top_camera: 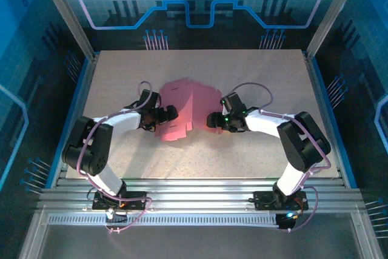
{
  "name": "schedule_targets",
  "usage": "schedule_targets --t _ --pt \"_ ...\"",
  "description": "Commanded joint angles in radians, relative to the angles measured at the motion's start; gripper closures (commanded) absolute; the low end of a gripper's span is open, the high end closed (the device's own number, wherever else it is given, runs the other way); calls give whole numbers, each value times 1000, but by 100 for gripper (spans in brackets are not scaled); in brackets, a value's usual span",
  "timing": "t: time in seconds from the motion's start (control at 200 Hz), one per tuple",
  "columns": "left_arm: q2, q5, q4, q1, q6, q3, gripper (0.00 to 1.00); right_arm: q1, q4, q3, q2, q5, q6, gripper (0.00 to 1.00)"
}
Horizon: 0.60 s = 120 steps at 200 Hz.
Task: Fold the paper box
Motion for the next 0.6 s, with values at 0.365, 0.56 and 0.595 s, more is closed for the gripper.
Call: schedule_targets --t 0.365,0.56,0.595 --pt "55 375 251 -7 -117 -85 1 -22 210 -73 -64 -223 45 19" --pt "61 459 369 -32 -156 -102 1 -34 279 -69 -44 -291 74 19" --pt "63 466 376 -38 -158 -102 1 -35 297 -71 -45 -297 80 19"
